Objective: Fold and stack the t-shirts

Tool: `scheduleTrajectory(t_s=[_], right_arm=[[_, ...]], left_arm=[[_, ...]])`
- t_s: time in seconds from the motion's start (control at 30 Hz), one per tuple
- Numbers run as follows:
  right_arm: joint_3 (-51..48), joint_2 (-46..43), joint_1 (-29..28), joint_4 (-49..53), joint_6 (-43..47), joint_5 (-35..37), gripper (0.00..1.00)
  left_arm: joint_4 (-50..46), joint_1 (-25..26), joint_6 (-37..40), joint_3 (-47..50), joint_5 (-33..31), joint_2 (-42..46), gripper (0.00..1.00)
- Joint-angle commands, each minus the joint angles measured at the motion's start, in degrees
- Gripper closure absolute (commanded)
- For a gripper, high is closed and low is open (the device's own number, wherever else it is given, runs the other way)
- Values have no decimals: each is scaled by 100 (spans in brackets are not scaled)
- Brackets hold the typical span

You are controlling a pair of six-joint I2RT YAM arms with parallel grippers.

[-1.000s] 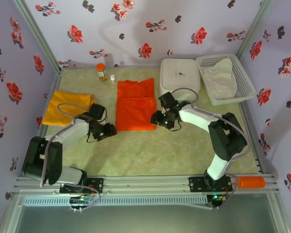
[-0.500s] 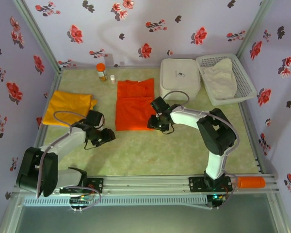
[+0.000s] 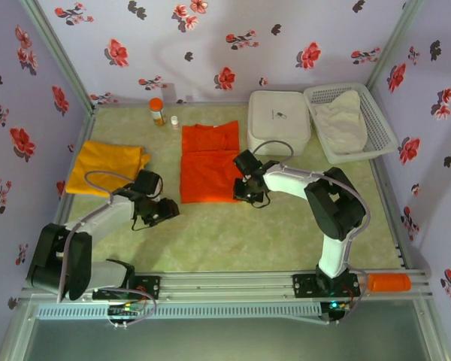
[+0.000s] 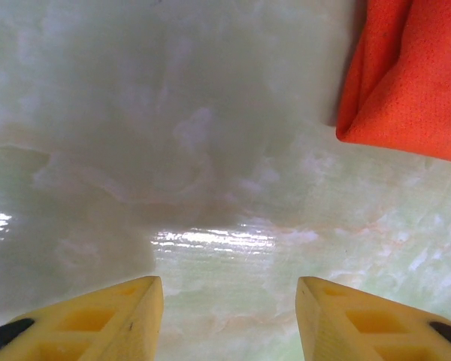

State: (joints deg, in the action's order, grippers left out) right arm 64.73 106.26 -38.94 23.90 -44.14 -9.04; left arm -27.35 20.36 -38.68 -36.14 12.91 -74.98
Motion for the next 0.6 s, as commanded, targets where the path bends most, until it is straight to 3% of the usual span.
scheduleTrajectory(t_s=[0.0,0.17,0.57], right_arm=[[27,203,-123,-577,-71,-257,84],[67,125,-123,-385,35,-273,100],[-346,-368,-27,-417,44,-317,100]], left_arm=[[74,2,25,-305,-34,-201,51],[-27,-1,48,-634,-25,-337,51],[466,-1,-2,-1117,257,-1340,50]])
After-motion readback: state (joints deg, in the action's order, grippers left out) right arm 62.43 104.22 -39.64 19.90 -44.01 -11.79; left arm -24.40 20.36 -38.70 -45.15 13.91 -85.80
